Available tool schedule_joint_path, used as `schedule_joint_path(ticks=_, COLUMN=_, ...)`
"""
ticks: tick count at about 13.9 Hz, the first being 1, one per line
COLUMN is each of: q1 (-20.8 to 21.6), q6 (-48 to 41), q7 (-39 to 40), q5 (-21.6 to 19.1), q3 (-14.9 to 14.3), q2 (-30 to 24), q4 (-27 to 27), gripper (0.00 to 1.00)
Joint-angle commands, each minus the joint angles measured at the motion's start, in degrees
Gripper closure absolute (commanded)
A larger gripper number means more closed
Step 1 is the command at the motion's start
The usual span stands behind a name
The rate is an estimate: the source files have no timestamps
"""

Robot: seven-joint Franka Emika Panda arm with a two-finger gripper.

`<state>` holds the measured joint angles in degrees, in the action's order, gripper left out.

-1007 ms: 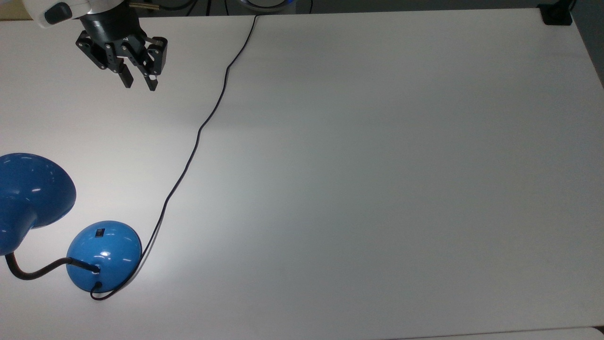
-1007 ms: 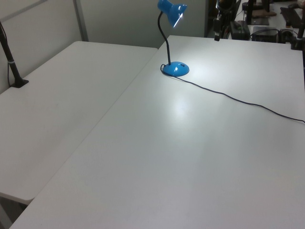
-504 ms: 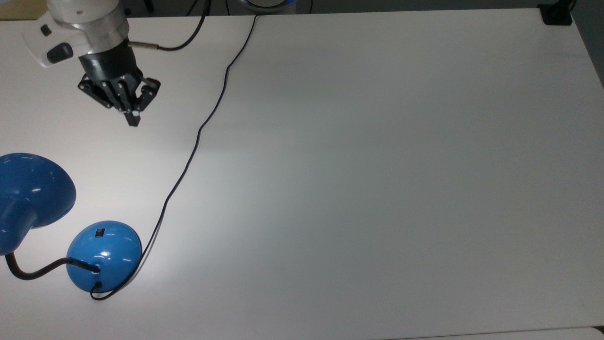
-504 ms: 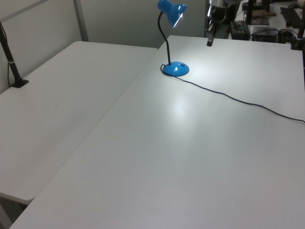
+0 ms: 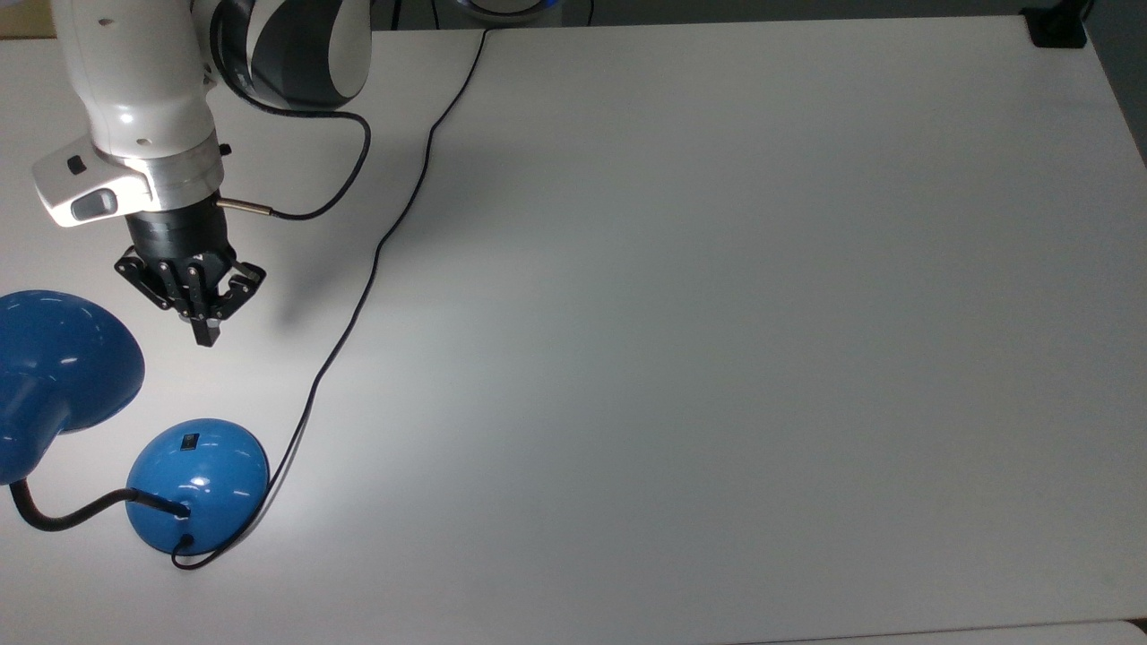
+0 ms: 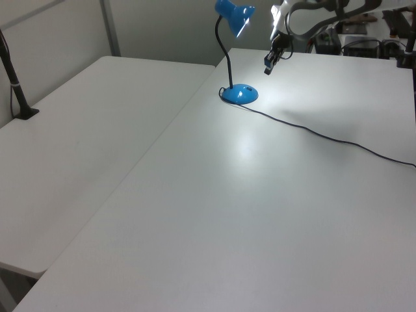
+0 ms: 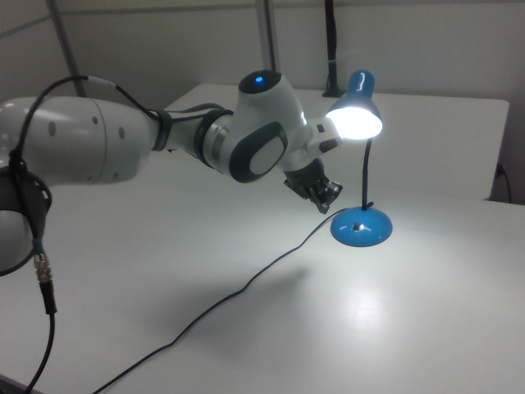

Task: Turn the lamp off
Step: 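Move the gripper over the round blue lamp base toward its switch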

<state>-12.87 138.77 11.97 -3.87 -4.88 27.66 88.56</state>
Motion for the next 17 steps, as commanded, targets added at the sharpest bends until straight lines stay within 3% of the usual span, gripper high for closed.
schedule_joint_path(ticks=1, q1=-0.4, q6=2.89, q7=1.03, q5=0.18, q3=-0.22, q2=5.28, q4=-5.32, gripper=1.0)
schedule_joint_path(ticks=8, q1=-1.54, q6=12.47, q7=3.05, q5=0.35, q3=-0.13, q2=10.3, q4=-5.68, gripper=1.0)
schedule_joint_path(ticks=17, q1=-1.54, q6=16.88, q7=5.08, q5=0.44, q3=-0.13, q2=14.35, q4=-7.7, gripper=1.0)
